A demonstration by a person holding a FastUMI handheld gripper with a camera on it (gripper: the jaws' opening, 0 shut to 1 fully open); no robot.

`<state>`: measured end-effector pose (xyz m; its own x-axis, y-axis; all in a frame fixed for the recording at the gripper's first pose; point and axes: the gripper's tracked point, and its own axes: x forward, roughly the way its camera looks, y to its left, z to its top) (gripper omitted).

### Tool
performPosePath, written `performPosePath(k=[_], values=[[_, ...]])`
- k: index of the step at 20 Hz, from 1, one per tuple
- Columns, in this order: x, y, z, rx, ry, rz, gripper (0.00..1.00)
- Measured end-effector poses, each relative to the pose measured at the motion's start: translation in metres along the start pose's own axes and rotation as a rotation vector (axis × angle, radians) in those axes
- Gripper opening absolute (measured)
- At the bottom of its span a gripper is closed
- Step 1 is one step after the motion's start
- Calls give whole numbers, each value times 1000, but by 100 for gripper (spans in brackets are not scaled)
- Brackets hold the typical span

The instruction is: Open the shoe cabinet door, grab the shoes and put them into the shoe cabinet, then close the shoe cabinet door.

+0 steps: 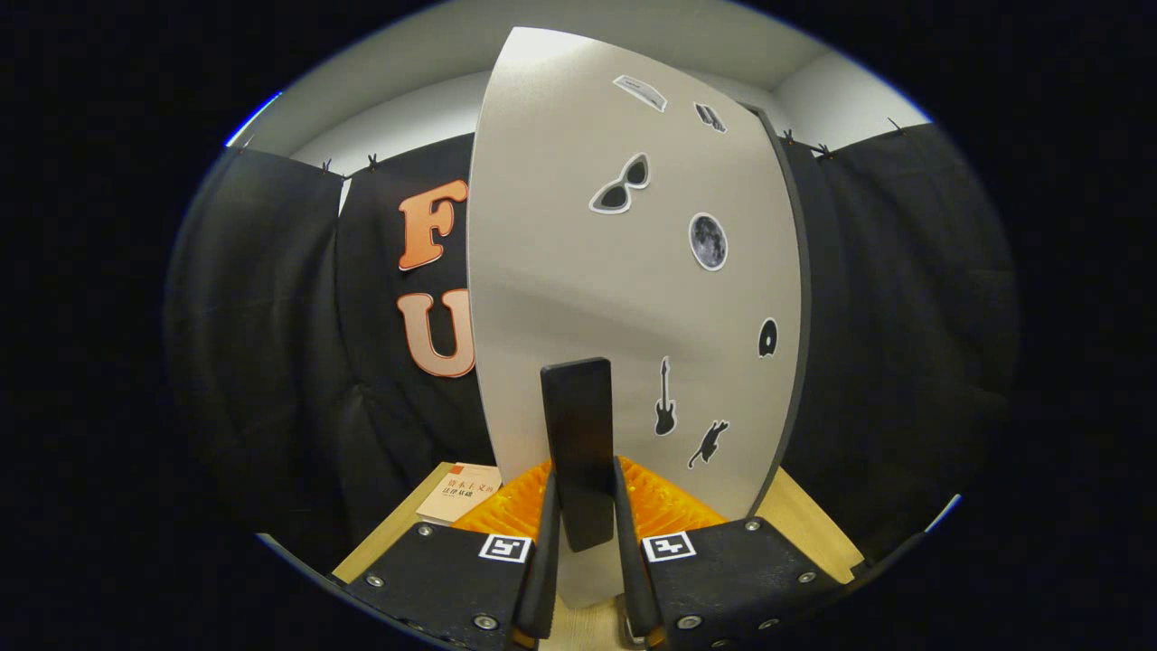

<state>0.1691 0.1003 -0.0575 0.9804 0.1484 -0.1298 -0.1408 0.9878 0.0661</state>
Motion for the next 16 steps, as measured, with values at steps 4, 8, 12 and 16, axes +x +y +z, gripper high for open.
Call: performPosePath(k=[4, 8, 12, 16], values=[[-14, -14, -2, 0, 3, -14, 31], [-30, -32, -4, 31, 0, -38, 31], [-45, -54, -6, 41, -2, -73, 31], [-58, -77, -8, 64, -4, -118, 31]])
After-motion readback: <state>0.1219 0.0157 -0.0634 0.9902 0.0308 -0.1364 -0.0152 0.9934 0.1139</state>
